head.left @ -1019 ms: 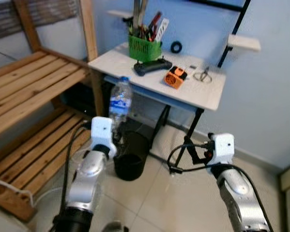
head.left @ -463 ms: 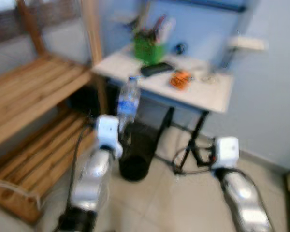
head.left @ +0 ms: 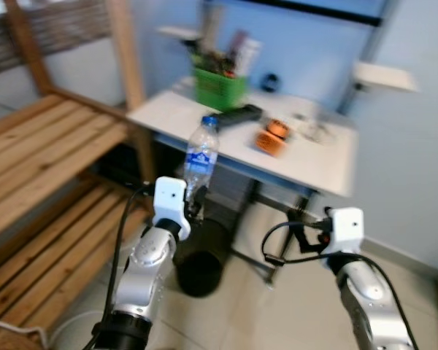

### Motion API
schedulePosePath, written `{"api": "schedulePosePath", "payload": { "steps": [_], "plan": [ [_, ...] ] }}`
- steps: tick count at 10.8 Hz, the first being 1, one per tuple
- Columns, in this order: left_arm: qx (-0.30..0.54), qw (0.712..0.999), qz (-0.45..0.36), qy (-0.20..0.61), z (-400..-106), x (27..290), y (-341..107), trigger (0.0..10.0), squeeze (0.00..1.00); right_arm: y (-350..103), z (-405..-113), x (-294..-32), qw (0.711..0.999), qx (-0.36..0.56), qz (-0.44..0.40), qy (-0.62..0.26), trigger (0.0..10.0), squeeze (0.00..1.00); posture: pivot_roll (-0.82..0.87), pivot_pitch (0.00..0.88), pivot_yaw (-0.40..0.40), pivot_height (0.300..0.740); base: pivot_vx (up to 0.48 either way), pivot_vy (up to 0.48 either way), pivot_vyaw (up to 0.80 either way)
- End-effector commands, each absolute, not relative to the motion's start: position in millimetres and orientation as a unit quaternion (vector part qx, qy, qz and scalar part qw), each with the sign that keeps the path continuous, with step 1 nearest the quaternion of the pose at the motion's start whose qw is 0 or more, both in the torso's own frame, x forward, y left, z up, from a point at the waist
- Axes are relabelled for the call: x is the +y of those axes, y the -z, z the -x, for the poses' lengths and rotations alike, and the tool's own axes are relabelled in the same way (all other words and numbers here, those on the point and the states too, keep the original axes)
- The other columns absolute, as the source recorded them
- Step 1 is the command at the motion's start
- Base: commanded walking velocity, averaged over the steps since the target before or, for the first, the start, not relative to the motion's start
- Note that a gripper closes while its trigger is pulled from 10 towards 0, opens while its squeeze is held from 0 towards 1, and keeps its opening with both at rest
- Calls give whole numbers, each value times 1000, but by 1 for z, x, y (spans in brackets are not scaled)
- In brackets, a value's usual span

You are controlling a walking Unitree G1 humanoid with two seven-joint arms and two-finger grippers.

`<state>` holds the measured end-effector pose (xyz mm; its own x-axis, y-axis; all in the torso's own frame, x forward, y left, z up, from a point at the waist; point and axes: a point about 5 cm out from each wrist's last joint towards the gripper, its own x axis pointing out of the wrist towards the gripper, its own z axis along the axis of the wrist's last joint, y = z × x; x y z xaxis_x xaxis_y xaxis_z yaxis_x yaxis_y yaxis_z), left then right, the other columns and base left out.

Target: Clean up the room

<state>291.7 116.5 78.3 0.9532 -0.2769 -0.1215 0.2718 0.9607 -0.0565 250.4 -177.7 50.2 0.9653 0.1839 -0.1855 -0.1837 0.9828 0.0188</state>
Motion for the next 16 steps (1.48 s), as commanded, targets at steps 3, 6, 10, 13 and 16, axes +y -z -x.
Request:
{"api": "schedulePosePath", "payload": {
  "steps": [3, 6, 10, 13, 16],
  "plan": [
    [73, 986, 34, 143, -291, 117, -76, 10000, 0, -52, -247, -179, 988, 100, 3, -116, 10000, 0, 25, 23, -47, 740, 312, 0, 0],
    [145, 979, -3, 142, -296, 124, -42, 10000, 0, -43, -222, -200, 977, 139, 29, -158, 10000, 0, 23, 38, -79, 740, 0, 0, 0],
    [214, 964, -41, 155, -305, 116, -20, 10000, 0, -50, -214, -212, 974, 147, 36, -166, 10000, 0, -33, 42, -116, 740, 0, 0, 0],
    [259, 953, -56, 144, -306, 120, -8, 10000, 0, -50, -210, -215, 971, 162, 31, -175, 10000, 0, -26, 83, -138, 740, 0, 0, 0],
    [308, 934, -104, 148, -303, 122, 2, 10000, 0, -52, -201, -209, 965, 170, 27, -197, 10000, 0, -45, 115, -156, 740, 0, 0, 0]
  ]
}}
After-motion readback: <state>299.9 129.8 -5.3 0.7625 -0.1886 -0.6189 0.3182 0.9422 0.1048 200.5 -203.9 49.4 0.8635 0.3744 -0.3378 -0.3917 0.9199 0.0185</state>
